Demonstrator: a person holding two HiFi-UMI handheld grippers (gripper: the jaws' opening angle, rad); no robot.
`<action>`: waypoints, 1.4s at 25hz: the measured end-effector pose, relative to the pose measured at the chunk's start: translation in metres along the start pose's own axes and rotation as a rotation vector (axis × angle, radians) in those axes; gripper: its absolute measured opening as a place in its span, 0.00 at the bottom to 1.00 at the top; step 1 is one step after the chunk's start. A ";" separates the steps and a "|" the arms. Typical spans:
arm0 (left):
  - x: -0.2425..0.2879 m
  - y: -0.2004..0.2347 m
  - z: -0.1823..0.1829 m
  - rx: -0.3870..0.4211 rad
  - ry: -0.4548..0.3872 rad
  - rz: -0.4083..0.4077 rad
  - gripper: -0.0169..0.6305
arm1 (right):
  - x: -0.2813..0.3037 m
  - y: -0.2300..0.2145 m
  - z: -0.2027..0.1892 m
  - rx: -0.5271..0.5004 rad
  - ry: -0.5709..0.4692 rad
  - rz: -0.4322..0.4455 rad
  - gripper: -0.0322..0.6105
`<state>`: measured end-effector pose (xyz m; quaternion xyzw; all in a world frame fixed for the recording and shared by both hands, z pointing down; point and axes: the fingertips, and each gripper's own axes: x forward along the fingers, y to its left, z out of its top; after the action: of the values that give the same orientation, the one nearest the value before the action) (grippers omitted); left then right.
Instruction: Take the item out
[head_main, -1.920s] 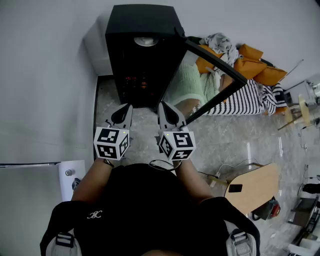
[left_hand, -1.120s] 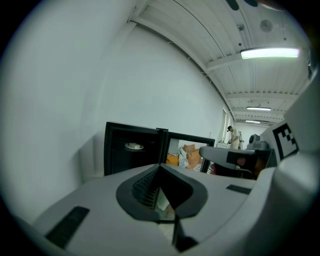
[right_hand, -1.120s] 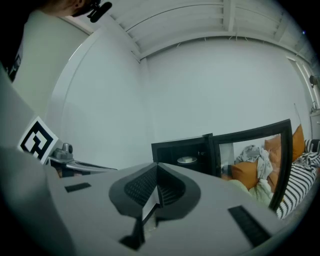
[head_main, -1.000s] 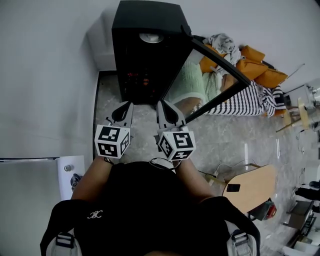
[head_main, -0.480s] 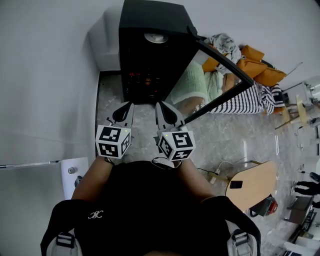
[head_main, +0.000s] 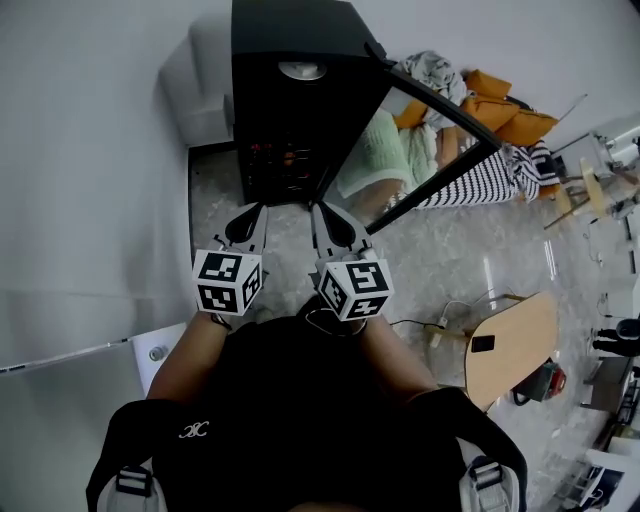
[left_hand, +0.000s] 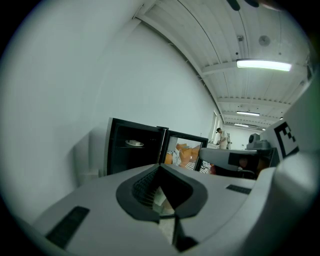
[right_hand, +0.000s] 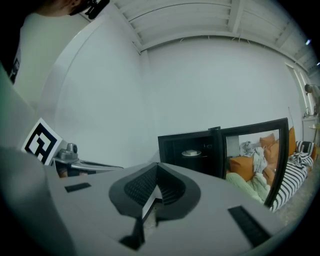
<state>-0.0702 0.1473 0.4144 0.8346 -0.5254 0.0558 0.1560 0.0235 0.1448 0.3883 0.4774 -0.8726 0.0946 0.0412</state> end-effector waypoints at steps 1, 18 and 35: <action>0.000 0.001 -0.001 -0.003 0.002 -0.003 0.04 | -0.001 0.001 -0.001 -0.002 -0.001 -0.002 0.06; 0.024 0.035 0.009 0.003 -0.011 0.015 0.04 | 0.037 -0.007 0.010 -0.031 -0.057 0.010 0.06; 0.141 0.071 0.037 0.014 0.025 0.037 0.04 | 0.139 -0.089 0.026 -0.037 -0.044 0.037 0.06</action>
<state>-0.0744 -0.0140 0.4296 0.8251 -0.5383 0.0726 0.1554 0.0236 -0.0217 0.3962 0.4622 -0.8836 0.0687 0.0292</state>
